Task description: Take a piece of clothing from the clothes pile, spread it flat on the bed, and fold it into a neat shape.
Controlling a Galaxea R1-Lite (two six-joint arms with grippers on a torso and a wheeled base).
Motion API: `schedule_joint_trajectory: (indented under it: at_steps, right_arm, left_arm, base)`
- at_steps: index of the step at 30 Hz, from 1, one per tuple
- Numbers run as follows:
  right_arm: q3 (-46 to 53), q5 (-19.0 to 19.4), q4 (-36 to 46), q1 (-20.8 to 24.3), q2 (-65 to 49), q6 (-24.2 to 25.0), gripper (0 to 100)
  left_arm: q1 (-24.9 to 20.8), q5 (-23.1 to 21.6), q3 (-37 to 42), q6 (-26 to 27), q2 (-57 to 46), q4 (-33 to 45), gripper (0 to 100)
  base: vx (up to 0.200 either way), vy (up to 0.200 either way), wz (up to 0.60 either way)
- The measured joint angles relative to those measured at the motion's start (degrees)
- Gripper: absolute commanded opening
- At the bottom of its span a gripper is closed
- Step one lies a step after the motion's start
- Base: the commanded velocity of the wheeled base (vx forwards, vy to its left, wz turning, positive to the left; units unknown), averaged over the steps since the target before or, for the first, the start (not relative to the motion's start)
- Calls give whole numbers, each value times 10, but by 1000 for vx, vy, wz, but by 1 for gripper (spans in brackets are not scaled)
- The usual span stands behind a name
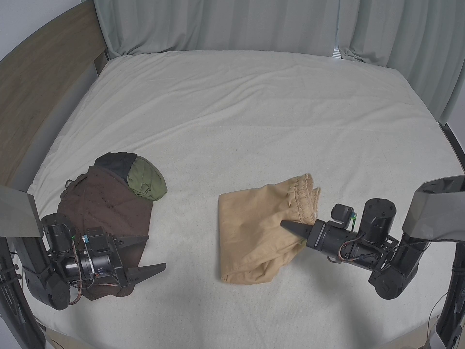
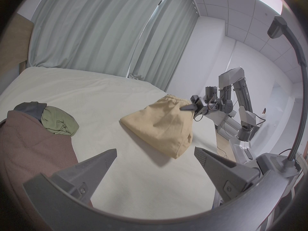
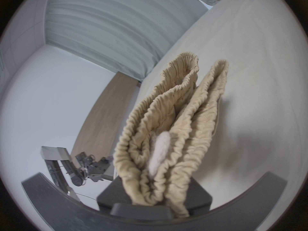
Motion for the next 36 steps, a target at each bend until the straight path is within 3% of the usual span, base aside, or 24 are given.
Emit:
schedule_joint_trajectory:
  at_steps: [18, 36]
  right_arm:
    - [-110, 60, 4, -5, -64, 0, 0]
    - [-350, 82, 71, -41, 7, 39, 0]
  left_arm:
    - [-4, 0, 3, 1, 1, 0, 100]
    - [-7, 0, 7, 1, 1, 0, 100]
  base:
    - [0, 0, 0]
    - [0, 0, 0]
